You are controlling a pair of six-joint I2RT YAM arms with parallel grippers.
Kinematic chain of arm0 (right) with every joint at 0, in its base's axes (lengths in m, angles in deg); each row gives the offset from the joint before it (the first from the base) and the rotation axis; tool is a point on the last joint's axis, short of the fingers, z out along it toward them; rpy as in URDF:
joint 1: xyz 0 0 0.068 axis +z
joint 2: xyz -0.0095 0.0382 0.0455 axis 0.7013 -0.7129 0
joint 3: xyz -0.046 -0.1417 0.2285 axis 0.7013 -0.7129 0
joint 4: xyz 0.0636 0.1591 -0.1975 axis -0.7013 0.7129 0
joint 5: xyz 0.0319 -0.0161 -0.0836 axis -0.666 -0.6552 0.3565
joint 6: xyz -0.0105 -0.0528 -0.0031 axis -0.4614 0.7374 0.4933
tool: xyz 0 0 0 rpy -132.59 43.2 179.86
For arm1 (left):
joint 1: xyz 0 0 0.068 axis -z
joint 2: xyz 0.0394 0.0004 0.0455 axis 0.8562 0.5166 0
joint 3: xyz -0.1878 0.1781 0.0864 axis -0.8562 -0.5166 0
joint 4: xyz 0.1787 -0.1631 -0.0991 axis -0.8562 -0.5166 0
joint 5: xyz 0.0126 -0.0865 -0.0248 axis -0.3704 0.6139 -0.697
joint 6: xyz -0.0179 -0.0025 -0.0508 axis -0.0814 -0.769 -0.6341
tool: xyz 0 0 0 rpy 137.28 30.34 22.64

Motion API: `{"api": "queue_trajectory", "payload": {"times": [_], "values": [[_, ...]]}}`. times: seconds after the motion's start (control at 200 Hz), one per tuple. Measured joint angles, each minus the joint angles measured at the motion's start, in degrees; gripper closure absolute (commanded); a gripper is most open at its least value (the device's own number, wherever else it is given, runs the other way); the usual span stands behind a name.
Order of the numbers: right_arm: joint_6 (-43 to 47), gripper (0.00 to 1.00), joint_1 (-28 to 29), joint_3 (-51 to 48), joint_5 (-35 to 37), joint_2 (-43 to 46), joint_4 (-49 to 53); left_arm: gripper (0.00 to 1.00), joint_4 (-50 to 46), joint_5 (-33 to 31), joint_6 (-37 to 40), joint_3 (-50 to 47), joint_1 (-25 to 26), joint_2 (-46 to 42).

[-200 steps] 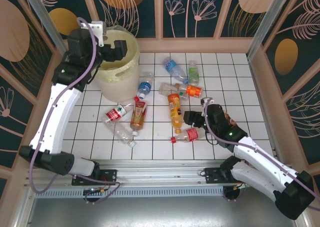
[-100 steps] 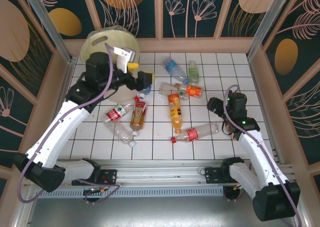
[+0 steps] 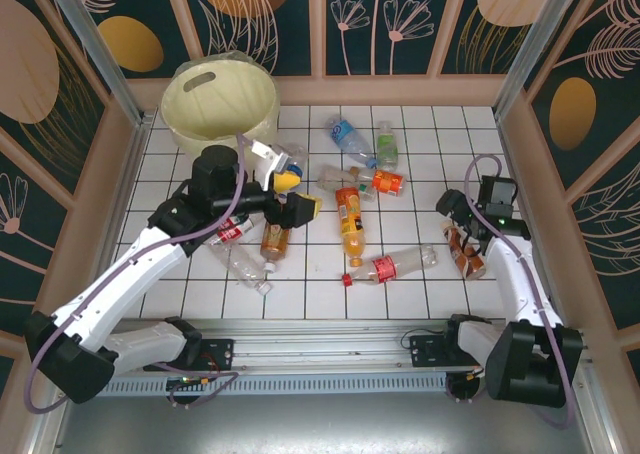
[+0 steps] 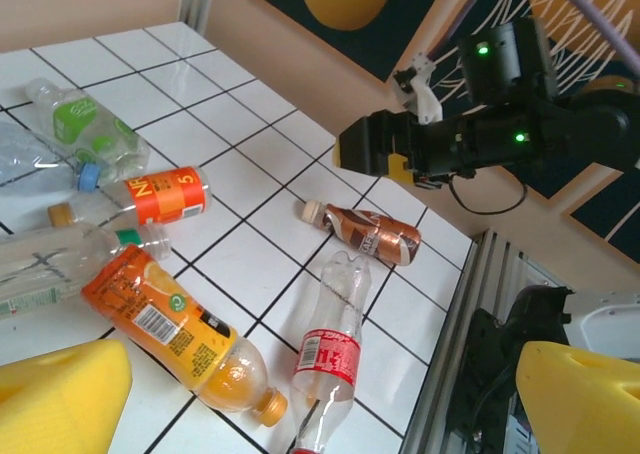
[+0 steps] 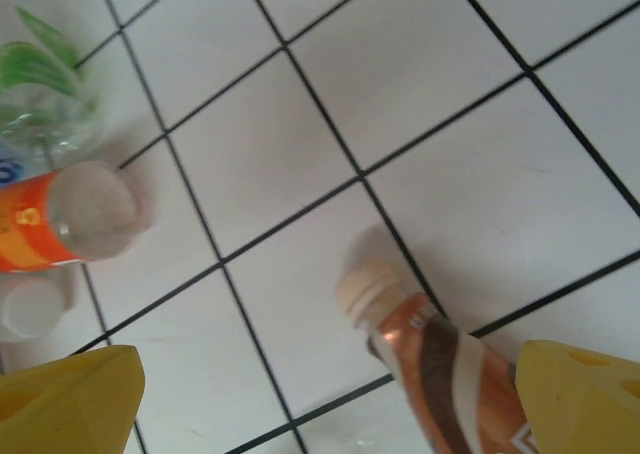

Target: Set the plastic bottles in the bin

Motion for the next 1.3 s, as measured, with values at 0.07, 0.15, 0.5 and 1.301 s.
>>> {"api": "queue_trajectory", "payload": {"times": [0.07,0.15,0.5,1.301], "values": [[0.37,0.02,-0.98,0.02,0.09,-0.61,1.05,0.01,1.03,0.66,-0.15,-0.9,0.02,-1.25],[0.7,0.02,-1.57,0.07,0.04,-1.33,1.81,0.01,1.9,1.14,-0.37,-1.9,0.02,-2.27],[1.55,0.02,-1.68,1.51,-0.55,-9.03,3.34,0.01,2.75,1.51,-0.81,-3.08,0.04,-3.69],[0.37,0.17,3.17,1.53,0.09,-17.97,3.34,0.01,2.73,1.49,-0.96,-3.08,0.04,-4.22]]}}
